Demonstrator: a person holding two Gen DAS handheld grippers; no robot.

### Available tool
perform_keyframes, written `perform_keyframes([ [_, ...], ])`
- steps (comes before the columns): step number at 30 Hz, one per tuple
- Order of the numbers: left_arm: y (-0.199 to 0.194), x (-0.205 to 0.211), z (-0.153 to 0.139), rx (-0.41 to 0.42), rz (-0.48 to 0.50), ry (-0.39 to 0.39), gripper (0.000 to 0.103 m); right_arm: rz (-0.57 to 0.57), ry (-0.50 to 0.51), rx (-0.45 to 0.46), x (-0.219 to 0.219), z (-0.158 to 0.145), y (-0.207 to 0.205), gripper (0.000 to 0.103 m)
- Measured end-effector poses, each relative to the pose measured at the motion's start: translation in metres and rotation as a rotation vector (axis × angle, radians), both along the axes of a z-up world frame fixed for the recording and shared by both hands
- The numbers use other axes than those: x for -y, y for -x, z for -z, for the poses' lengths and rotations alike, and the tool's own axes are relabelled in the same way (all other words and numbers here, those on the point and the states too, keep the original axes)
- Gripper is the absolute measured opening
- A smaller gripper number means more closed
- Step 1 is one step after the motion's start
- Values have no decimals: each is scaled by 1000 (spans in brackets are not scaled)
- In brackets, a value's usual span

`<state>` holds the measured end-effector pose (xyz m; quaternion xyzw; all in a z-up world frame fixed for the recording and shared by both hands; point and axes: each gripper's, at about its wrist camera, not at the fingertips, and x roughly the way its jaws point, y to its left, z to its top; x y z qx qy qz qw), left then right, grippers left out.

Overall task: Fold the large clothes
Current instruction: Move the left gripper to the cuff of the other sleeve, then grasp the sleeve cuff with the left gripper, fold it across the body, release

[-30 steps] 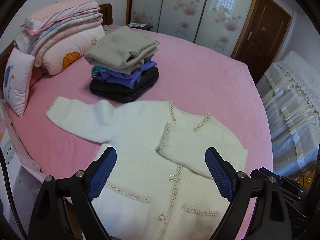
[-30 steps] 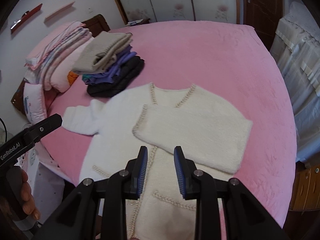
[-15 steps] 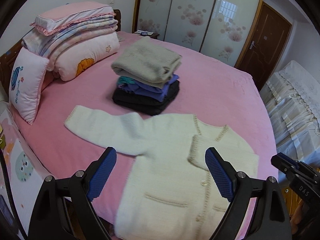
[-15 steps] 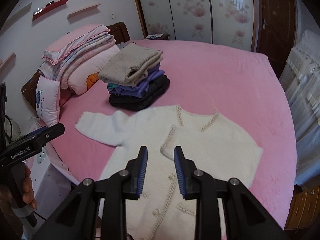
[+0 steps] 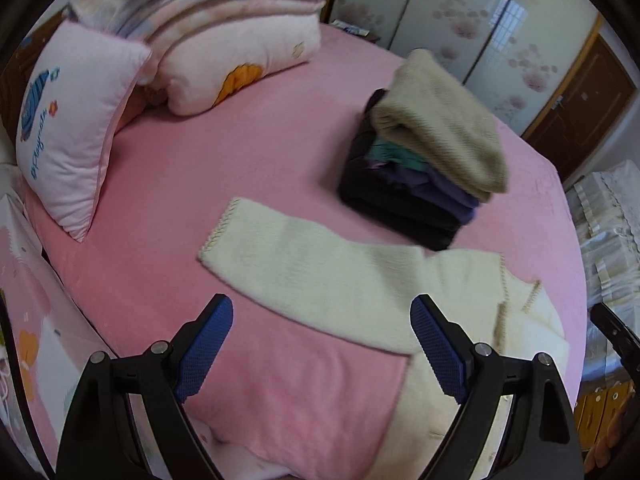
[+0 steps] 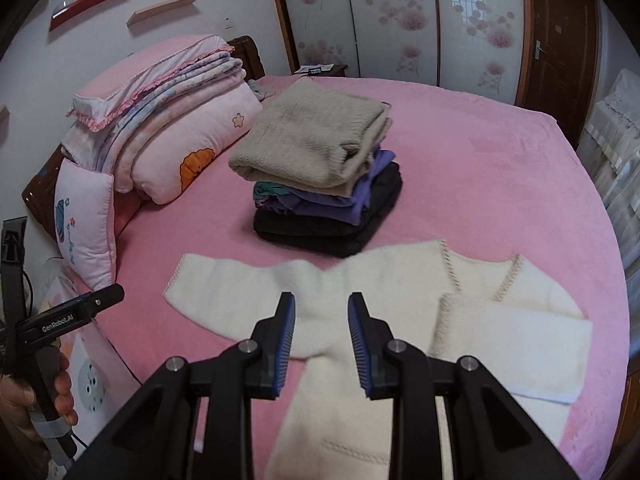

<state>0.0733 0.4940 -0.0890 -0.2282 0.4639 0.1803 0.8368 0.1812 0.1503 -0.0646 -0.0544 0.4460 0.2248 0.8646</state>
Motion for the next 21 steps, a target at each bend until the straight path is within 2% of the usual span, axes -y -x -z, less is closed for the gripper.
perform_keyframes([
  [4, -11, -62, 51, -23, -87, 88, 90, -10, 18, -46, -51, 27, -12, 27],
  [10, -22, -126, 134, -50, -225, 246, 89, -42, 52, -115, -112, 75, -28, 27],
  [17, -34, -162, 213, -87, -365, 361, 88, -48, 72, -203, -150, 114, -42, 27],
  [20, -37, -169, 237, -96, -405, 405, 84, -53, 79, -237, -156, 126, -45, 27],
  [21, -39, -169, 244, -101, -409, 420, 79, -53, 78, -246, -157, 129, -46, 27],
])
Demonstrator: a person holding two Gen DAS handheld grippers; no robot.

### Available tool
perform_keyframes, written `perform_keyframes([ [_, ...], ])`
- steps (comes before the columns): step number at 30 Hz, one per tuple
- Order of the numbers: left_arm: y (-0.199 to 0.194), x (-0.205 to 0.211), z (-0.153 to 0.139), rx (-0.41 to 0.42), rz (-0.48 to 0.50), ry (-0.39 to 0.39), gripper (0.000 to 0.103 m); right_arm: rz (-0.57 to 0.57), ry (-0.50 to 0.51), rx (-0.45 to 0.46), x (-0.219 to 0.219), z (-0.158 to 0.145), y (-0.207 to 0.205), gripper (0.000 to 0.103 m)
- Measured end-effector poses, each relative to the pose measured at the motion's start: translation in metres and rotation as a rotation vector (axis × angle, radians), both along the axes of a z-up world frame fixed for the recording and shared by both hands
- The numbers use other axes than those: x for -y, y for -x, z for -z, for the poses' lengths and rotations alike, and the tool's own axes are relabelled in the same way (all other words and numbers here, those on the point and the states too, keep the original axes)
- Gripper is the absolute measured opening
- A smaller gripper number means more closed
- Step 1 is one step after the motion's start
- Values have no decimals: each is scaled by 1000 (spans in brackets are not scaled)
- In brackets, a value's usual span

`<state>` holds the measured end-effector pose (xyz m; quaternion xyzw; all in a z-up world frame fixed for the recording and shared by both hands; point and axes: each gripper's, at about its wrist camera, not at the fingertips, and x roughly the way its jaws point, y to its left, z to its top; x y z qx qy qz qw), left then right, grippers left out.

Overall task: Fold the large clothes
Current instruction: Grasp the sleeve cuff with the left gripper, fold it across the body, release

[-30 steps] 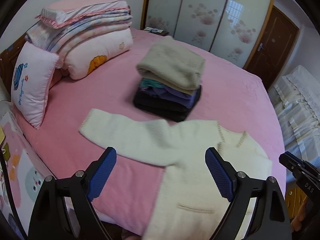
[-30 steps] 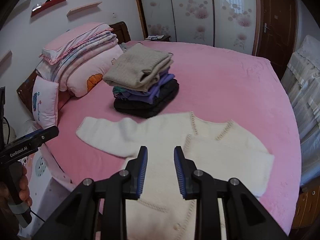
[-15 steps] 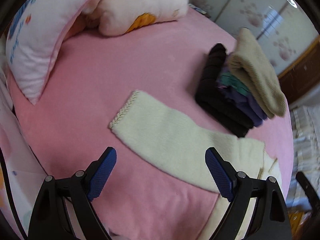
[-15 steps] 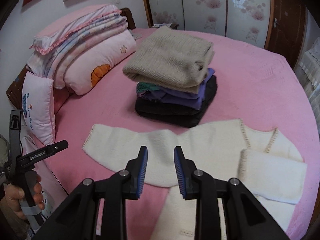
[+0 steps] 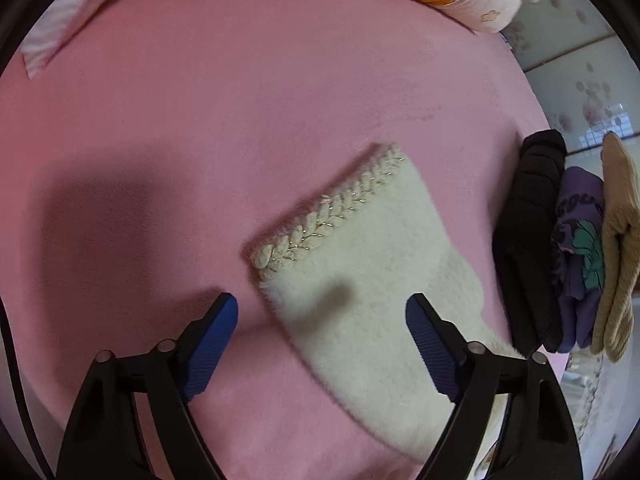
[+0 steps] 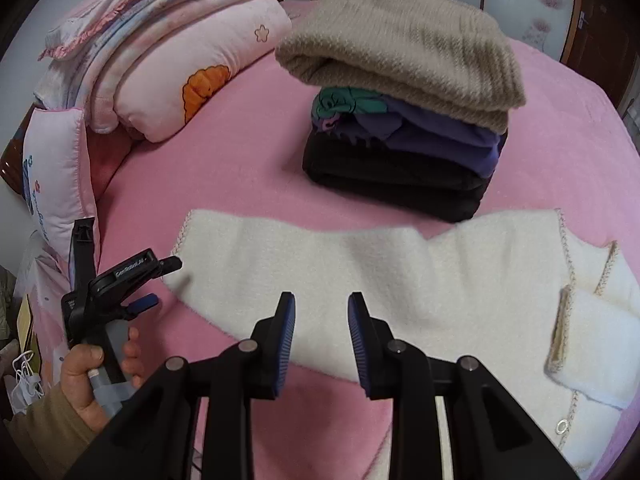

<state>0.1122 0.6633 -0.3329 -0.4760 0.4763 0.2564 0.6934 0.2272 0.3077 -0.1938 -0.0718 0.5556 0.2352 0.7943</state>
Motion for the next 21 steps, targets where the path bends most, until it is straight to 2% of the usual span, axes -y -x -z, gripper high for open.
perform_keyframes([
  [2, -5, 1, 16, -30, 1, 26, 72, 0, 3, -17, -2, 6, -1, 27],
  [5, -10, 5, 27, -60, 17, 7, 61, 3, 1, -33, 0, 10, -3, 27],
  [6, -12, 7, 28, -56, 18, 6, 44, 6, 1, -34, 3, 11, -2, 27],
  [7, -14, 7, 29, -46, 21, 13, 22, 11, 1, -35, 6, 11, -2, 27],
  [9, -20, 12, 28, -56, 27, 13, 10, 36, -11, -37, 13, 13, -3, 27],
  [12, -27, 22, 17, -76, 36, -35, 7, 76, -14, -60, 28, 18, -4, 27],
  [14, -31, 31, 2, -51, 41, -58, 6, 102, -13, -70, 39, 19, -4, 27],
  [17, -33, 53, -36, 51, 79, -85, 6, 141, -17, -60, 56, 16, -5, 27],
  [21, -45, 107, -99, 195, 215, -132, 6, 204, -31, -50, 89, 10, -8, 27],
])
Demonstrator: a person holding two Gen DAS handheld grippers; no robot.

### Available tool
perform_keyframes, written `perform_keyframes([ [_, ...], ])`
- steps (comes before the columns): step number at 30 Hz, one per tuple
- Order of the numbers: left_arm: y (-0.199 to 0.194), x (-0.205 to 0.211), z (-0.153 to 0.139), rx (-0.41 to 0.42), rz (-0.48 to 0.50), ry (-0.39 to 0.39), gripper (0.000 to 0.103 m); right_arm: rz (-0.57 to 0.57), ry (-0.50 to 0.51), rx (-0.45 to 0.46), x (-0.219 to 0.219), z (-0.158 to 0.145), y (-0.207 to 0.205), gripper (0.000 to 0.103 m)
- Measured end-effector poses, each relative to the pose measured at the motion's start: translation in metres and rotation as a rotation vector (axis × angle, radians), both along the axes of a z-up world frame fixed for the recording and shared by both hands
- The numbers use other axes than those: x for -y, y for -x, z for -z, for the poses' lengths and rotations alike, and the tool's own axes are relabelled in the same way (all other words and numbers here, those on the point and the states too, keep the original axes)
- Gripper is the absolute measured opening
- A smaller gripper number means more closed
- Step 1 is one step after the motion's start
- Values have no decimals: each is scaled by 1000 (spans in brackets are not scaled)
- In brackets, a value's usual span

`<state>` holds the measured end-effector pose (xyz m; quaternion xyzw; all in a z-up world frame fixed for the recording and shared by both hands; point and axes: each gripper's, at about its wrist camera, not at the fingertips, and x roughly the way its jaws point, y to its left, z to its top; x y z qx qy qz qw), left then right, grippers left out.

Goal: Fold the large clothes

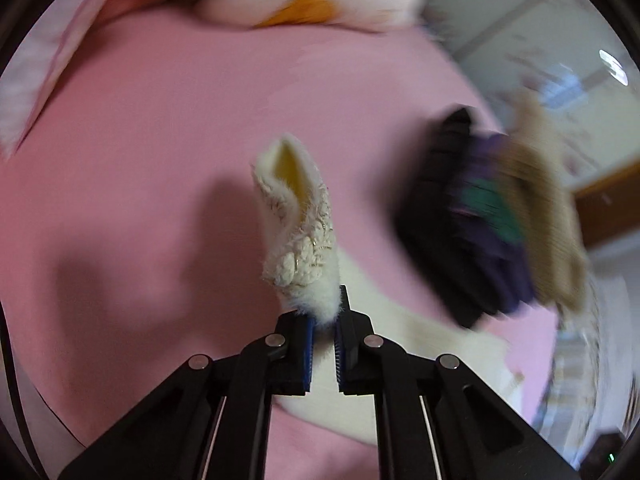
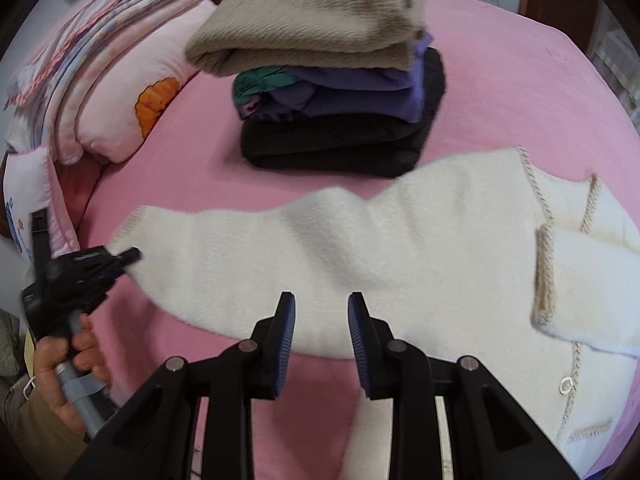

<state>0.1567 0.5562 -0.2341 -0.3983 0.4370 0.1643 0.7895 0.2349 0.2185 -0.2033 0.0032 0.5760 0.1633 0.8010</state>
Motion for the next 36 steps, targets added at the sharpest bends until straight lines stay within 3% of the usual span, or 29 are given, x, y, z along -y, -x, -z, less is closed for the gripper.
perform_keyframes([
  [5, -19, 116, -76, 186, 262, -46, 6, 94, -16, 15, 53, -11, -9, 27],
  [9, -44, 223, -93, 243, 429, -22, 6, 177, -30, 35, 109, -15, -6, 27],
  [12, -57, 294, -82, 233, 515, -7, 6, 228, -20, 53, 160, -13, -3, 27],
  [16, -86, 392, -46, 202, 599, -15, 6, 278, -3, 61, 229, -3, 5, 27],
  [21, -104, 487, 35, 73, 673, -47, 7, 298, 28, 29, 297, 26, 16, 27],
  [26, -107, 526, 89, -46, 746, -68, 20, 302, 15, -34, 339, 60, 20, 27],
  [27, -102, 528, 91, -54, 744, -70, 26, 302, 8, -42, 342, 63, 23, 27],
  [28, -99, 527, 90, -50, 739, -56, 39, 303, -6, -50, 347, 67, 21, 27],
  [31, -79, 501, 61, -8, 692, -57, 74, 303, -46, -47, 352, 68, 16, 28],
  [34, -67, 474, 28, 44, 640, -102, 76, 294, -90, -28, 350, 62, 10, 43],
  [36, -50, 443, 6, 66, 587, -172, 76, 278, -122, -19, 347, 59, 4, 44],
])
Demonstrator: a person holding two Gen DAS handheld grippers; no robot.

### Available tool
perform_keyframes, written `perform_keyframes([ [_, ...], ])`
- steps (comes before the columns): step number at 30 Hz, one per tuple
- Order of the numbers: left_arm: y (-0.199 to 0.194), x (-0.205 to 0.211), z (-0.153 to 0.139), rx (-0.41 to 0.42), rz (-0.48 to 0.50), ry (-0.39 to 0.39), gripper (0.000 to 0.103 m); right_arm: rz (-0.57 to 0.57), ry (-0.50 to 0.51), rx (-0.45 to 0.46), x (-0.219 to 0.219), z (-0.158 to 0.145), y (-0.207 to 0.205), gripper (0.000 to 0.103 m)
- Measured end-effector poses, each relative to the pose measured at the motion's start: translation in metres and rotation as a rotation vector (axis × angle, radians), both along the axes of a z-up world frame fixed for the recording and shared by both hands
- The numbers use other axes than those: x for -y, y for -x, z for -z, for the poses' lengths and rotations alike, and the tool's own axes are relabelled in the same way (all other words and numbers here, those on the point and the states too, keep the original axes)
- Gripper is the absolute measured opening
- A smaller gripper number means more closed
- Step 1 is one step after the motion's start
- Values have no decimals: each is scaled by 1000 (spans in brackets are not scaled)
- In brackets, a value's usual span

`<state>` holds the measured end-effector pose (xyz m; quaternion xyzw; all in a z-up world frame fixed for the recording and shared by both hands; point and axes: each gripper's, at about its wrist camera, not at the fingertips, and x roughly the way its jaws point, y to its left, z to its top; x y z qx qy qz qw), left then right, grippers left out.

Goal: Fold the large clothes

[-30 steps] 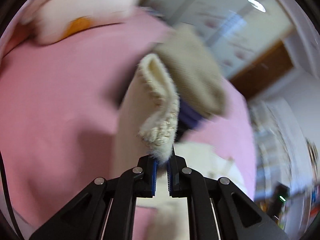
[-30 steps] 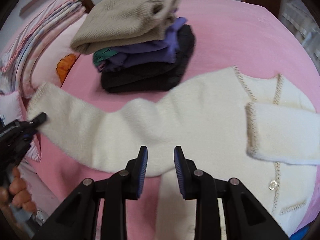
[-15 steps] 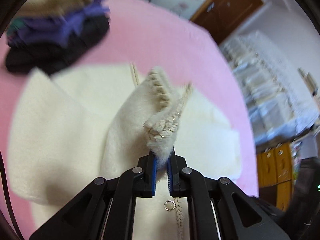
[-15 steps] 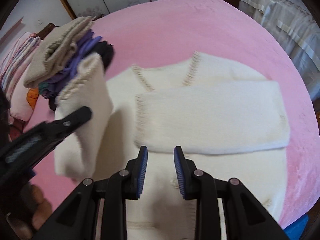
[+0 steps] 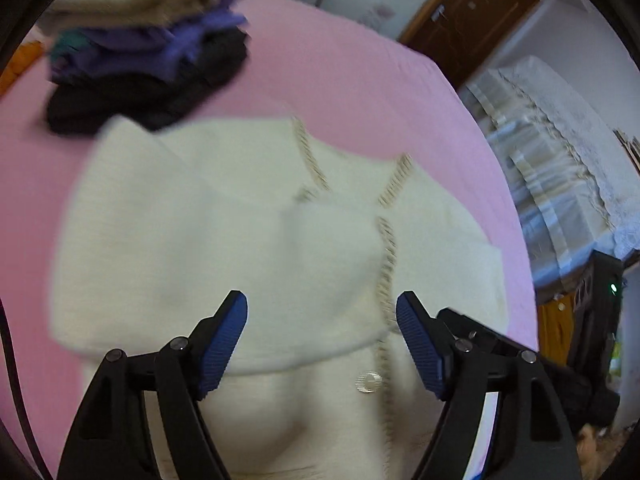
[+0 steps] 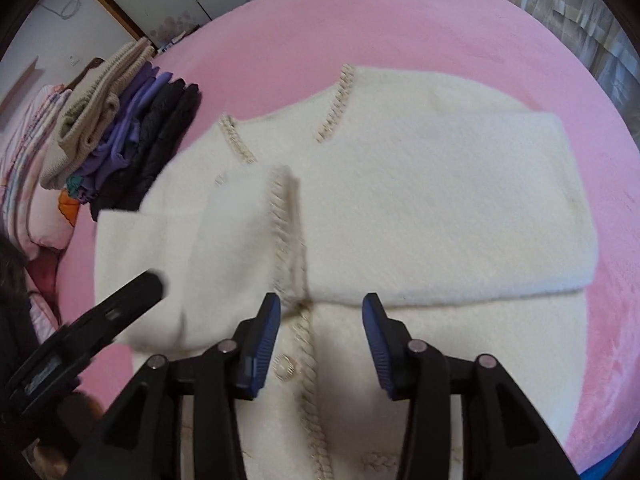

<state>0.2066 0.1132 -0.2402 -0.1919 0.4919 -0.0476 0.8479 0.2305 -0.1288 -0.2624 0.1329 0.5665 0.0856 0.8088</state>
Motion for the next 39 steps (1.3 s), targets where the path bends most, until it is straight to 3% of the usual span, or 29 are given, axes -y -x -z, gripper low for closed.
perform_keyframes([
  [3, 22, -40, -12, 16, -96, -121, 78, 5, 3, 6, -10, 0, -14, 45],
  [7, 48, -90, 14, -79, -199, -221, 78, -27, 0, -2, -23, 15, -34, 45],
  [13, 70, -130, 60, -190, -286, -237, 78, -77, 45, -14, -36, 51, -60, 45],
  [20, 48, -122, 96, -206, -265, -230, 78, -66, 95, -5, -45, 68, -78, 47],
  [21, 47, -119, 96, -198, -268, -230, 78, -79, 120, 3, -48, 66, -78, 45],
  [23, 39, -117, 94, -190, -279, -238, 77, -135, 158, 17, -59, 61, -75, 16],
  [26, 32, -118, 92, -174, -303, -242, 77, -171, 169, 55, -64, 35, -69, 10],
  [29, 28, -116, 92, -180, -309, -258, 73, -163, 154, 167, -57, -9, -61, 10],
  [33, 24, -117, 96, -205, -333, -260, 65, -76, 251, 325, -34, -59, -59, 10],
  [36, 18, -117, 106, -240, -358, -219, 54, -12, 278, 315, -7, -60, -72, 10],
  [39, 19, -116, 109, -256, -374, -204, 53, 24, 315, 236, 12, -31, -82, 10],
])
